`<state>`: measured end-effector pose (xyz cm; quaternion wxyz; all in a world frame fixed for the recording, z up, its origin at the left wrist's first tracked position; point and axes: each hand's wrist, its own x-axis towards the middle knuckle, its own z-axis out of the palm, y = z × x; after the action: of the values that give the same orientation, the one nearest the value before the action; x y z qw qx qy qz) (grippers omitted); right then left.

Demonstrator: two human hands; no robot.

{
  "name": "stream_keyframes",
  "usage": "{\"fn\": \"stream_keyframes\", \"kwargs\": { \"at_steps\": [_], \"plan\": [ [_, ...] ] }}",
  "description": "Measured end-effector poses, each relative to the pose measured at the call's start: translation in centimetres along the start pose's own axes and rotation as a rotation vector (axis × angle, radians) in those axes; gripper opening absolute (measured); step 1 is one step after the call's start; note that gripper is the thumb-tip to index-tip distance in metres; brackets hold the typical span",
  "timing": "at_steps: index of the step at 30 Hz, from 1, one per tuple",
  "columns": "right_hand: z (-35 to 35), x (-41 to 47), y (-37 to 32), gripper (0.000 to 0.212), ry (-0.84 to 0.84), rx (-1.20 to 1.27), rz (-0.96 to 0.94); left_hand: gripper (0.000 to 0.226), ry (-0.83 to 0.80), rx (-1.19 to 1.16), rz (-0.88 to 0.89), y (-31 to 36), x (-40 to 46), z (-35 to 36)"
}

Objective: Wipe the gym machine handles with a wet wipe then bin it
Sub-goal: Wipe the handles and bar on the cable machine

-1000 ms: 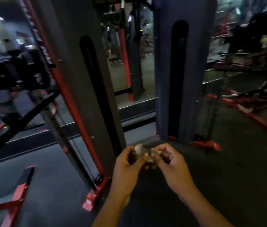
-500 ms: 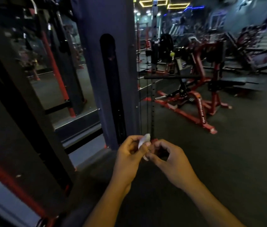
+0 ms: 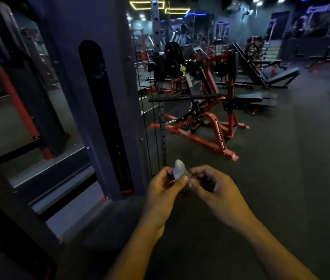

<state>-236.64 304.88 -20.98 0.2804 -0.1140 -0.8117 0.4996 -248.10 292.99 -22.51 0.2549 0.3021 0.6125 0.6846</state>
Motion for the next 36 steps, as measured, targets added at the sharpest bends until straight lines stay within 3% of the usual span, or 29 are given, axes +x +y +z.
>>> {"fn": "stream_keyframes", "kwargs": {
  "at_steps": [11,15,19,25,29,33,36],
  "plan": [
    [-5.4,14.0,12.3,0.011,0.165,-0.026,0.076,0.026,0.018,0.192,0.044,-4.4,19.0,5.0],
    [-7.6,20.7,14.7,0.015,0.128,-0.005,0.101,0.012,0.032,0.322,0.137,-3.6,25.7,5.5],
    [-8.9,27.9,15.0,0.006,0.041,0.085,0.048,0.009,0.106,0.257,0.125,-2.4,32.0,4.7],
    [-8.4,39.4,15.8,0.022,0.052,0.031,-0.087,0.025,0.131,0.083,0.204,0.0,41.9,1.9],
    [-7.2,47.0,16.9,0.038,0.002,-0.208,-0.230,0.002,0.144,0.097,0.270,0.5,48.5,-0.5],
    [-6.6,54.3,17.8,0.053,-0.008,-0.390,-0.379,0.020,0.206,0.118,0.278,1.3,55.3,-2.3],
    [-6.8,58.8,18.5,0.049,0.005,-0.286,-0.354,0.032,0.228,0.177,0.284,1.8,60.0,-3.2]
  ]
}}
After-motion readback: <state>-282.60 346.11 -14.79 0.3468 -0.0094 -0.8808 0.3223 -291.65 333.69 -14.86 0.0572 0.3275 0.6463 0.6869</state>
